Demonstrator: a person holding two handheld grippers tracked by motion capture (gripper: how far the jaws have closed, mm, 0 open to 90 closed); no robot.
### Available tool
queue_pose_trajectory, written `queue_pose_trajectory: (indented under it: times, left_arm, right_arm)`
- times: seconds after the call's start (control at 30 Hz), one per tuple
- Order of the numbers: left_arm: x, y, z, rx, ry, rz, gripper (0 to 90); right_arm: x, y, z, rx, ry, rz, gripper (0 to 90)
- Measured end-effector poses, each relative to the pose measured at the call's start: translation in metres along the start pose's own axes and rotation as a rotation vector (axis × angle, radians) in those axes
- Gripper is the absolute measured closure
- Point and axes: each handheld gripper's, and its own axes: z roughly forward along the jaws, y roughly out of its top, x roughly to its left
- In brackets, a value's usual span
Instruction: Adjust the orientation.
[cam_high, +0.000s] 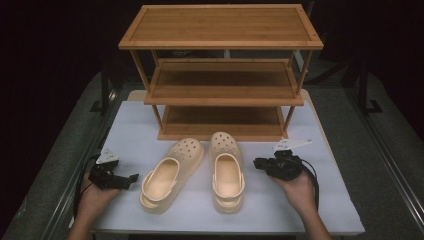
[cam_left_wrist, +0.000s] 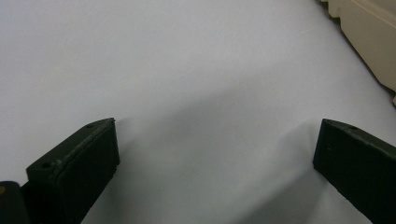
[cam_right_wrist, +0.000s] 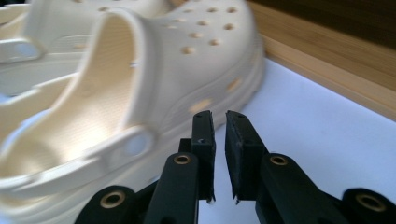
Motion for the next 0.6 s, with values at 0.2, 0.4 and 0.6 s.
queue_pose_trajectory:
  times: [0.2,0.4,0.6]
  left_arm:
    - [0.000,0.000,0.000,0.002,-0.001,0.003,0.0]
    - [0.000,0.000,0.000,0.002,-0.001,0.002,0.0]
    - [0.000,0.000,0.000,0.000,0.000,0.001,0.0]
  right_arm:
    - [0.022,0.001,-0.009,-0.019,0.049,-0.018,72.9]
    - [0.033,0.009,0.000,-0.037,0.099,-0.016,67.2]
    - [0.034,0.016,0.019,-0.014,0.083,-0.023,64.3]
